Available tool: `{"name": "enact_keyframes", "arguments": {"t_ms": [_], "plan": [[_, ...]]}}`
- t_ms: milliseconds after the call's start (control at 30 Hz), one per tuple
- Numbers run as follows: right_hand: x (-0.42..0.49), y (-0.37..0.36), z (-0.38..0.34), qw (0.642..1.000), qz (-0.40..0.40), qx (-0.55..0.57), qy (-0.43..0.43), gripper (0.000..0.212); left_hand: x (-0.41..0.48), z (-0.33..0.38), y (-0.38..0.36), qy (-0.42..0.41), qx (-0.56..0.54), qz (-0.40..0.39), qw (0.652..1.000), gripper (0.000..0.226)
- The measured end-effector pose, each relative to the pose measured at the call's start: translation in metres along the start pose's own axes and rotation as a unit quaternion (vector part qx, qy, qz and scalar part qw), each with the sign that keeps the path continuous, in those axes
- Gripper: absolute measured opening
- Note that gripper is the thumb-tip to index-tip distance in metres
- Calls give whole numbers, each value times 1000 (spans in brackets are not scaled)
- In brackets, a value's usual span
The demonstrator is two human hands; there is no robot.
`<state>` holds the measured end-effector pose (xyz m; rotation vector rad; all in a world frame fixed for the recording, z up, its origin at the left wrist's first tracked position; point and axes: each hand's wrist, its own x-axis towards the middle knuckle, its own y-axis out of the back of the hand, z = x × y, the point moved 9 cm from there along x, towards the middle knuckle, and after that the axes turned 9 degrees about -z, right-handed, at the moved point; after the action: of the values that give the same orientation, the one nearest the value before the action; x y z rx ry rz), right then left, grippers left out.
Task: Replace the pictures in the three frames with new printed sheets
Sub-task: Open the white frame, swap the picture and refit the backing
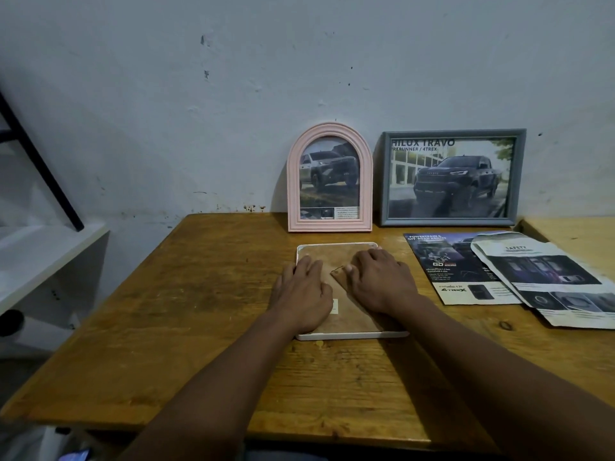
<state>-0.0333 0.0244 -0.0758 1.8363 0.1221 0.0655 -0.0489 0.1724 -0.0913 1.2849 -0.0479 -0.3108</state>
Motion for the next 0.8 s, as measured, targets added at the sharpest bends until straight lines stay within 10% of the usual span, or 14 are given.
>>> {"name": "enact_keyframes", "arguments": {"t_ms": [267, 600, 800], "plan": [[-26, 24, -13, 985, 141, -99, -23, 46, -4, 15, 13, 1, 136, 27, 990, 57], [-19, 24, 15, 986, 144, 74, -25, 36, 1, 5, -2, 22, 37, -73, 996, 70], [-25, 11, 13, 995, 102, 11, 14, 40, -1, 3, -4, 19, 12, 7, 1000, 72]]}}
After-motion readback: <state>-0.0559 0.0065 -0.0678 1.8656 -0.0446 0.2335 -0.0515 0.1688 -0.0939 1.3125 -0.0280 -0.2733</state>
